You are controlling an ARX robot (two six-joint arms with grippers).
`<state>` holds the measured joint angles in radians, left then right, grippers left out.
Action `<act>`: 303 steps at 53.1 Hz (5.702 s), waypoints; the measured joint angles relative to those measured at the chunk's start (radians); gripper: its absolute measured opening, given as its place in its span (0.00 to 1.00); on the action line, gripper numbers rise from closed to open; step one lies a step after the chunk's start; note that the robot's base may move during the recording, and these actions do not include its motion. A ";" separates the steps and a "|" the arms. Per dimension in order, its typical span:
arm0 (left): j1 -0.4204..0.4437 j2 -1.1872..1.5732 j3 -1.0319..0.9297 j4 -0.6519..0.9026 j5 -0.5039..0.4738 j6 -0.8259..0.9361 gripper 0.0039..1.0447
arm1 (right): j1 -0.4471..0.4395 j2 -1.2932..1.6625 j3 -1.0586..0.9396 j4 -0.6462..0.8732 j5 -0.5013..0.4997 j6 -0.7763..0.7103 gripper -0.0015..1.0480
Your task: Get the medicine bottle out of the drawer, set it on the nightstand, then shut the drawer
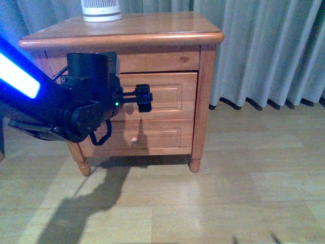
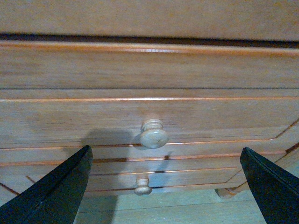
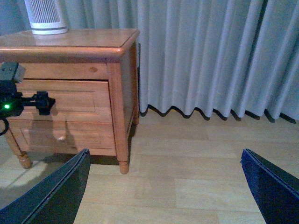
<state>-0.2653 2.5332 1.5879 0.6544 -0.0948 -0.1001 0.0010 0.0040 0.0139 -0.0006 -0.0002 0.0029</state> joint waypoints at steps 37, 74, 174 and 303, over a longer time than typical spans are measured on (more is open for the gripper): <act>0.026 0.254 0.347 -0.133 -0.043 -0.014 0.94 | 0.000 0.000 0.000 0.000 0.000 0.000 0.93; 0.015 0.169 0.246 -0.051 -0.032 0.018 0.94 | 0.000 0.000 0.000 0.000 0.000 0.000 0.93; -0.050 -0.179 -0.429 0.138 -0.008 0.045 0.20 | 0.000 0.000 0.000 0.000 0.000 0.000 0.93; 0.269 -2.468 -1.515 -0.668 0.098 0.090 0.03 | 0.000 0.000 0.000 0.000 0.003 0.000 0.93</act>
<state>0.0032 0.0650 0.0731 -0.0132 0.0029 -0.0105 0.0010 0.0040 0.0139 -0.0010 0.0032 0.0032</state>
